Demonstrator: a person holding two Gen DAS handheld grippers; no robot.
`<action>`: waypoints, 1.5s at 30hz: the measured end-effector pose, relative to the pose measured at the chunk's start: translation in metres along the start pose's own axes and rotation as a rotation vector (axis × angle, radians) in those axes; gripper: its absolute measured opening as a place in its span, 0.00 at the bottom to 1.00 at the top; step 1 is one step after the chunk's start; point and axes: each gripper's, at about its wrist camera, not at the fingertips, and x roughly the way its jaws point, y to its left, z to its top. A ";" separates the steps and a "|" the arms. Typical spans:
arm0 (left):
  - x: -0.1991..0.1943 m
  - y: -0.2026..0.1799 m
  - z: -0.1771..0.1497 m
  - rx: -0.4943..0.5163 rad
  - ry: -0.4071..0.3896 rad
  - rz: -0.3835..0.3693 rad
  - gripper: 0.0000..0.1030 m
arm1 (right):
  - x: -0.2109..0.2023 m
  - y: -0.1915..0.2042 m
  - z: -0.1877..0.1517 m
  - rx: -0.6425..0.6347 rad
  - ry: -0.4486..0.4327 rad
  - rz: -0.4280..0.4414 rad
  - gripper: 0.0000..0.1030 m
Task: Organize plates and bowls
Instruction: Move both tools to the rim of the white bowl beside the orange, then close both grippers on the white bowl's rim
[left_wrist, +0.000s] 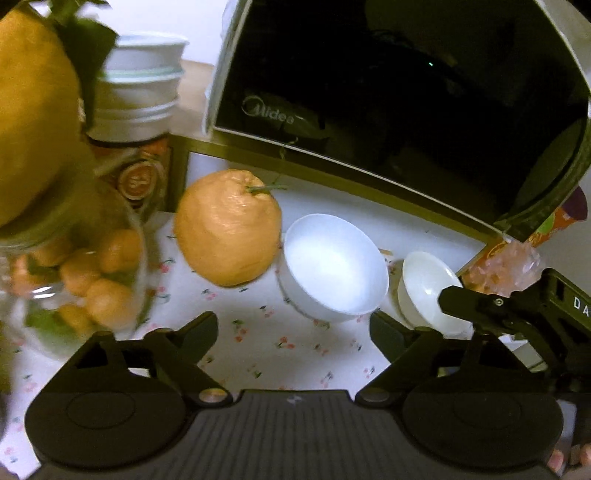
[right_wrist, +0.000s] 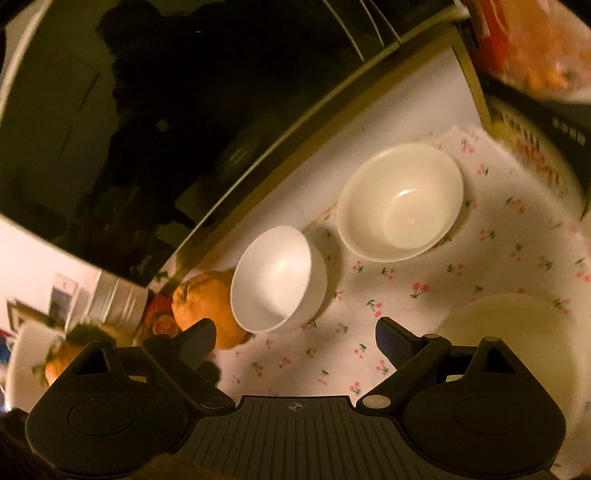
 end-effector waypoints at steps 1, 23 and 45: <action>0.005 0.001 0.002 -0.015 0.004 -0.009 0.76 | 0.004 -0.001 0.002 0.010 0.008 0.008 0.92; 0.051 -0.003 0.003 -0.110 -0.056 -0.041 0.33 | 0.067 -0.011 0.016 0.102 0.004 -0.046 0.38; 0.051 0.002 0.006 -0.089 -0.084 -0.007 0.16 | 0.064 -0.011 0.009 0.095 -0.035 -0.052 0.18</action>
